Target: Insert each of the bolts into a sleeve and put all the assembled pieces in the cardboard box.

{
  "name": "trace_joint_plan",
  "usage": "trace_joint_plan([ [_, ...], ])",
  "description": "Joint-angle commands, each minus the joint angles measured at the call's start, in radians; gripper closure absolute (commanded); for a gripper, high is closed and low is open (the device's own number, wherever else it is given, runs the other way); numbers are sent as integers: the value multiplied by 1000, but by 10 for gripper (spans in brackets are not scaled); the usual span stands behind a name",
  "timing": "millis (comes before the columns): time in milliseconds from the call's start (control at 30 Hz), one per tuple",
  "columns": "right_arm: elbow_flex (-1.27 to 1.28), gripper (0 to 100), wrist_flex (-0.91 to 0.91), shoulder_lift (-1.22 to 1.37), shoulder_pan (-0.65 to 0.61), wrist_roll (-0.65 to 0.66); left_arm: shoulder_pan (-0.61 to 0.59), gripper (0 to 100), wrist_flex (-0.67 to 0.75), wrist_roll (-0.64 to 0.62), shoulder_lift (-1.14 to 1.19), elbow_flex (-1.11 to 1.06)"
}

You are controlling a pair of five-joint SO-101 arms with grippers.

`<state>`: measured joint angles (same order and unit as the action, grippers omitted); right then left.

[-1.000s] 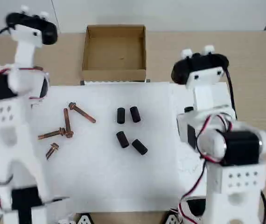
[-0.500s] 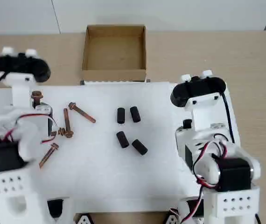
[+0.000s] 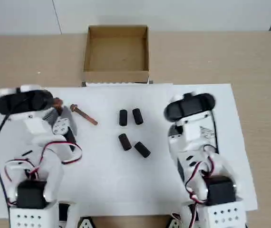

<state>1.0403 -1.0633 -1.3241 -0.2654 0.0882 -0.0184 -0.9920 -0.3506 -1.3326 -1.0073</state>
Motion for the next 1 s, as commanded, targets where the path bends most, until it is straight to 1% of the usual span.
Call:
trace_joint_plan([
  [0, 74, 995, 114, -77, -96, -46, 55, 995, 126, -69, -84, -68],
  [67, 118, 995, 153, -105, -153, -57, 81, 995, 163, -74, -121, -101],
  [200, 199, 995, 202, -154, -239, -57, 137, 995, 175, -86, -183, -137],
  [433, 290, 995, 271, -219, -338, -54, 236, 995, 172, -221, -252, -147],
  [667, 310, 995, 271, -297, -440, -57, 353, 995, 175, -276, -304, -148],
  [833, 310, 995, 268, -314, -486, -55, 433, 995, 175, -318, -316, -148],
  [967, 311, 995, 269, -312, -489, -52, 453, 995, 175, -336, -316, -147],
])
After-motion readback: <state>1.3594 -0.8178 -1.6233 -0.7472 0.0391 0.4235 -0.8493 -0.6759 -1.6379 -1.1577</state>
